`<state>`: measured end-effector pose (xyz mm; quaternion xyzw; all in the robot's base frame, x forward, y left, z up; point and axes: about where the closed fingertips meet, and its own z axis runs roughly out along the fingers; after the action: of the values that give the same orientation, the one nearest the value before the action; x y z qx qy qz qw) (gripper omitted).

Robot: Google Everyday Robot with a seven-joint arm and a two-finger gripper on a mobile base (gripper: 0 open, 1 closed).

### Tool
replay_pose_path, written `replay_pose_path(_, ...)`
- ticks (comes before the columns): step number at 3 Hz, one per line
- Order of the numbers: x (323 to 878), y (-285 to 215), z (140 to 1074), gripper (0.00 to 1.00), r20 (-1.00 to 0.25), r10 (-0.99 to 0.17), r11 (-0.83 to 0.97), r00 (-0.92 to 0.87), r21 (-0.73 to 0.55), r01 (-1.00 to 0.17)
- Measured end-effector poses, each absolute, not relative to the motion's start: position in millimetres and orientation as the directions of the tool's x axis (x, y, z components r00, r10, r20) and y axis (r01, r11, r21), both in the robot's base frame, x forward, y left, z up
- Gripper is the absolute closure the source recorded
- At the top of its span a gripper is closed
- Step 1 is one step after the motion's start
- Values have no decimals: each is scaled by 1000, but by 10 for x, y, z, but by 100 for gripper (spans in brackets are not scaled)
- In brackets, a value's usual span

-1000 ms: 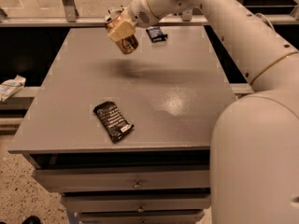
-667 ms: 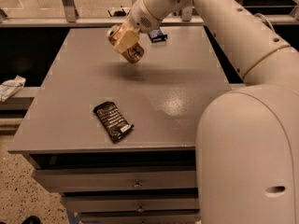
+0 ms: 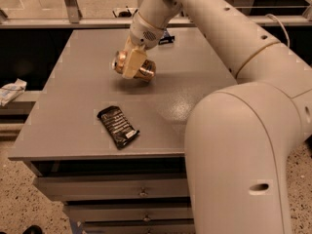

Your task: Knock orange can over

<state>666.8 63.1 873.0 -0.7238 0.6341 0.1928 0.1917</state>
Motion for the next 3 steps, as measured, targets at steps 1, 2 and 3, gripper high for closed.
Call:
replay_pose_path(1, 6543, 746, 8652, 30, -521, -841, -174, 147, 3, -985)
replay_pose_path(2, 6481, 815, 8644, 7, -544, -826, -188, 149, 18, -982)
replay_pose_path(3, 6422, 824, 8652, 0, -565, -814, -181, 138, 21, -983)
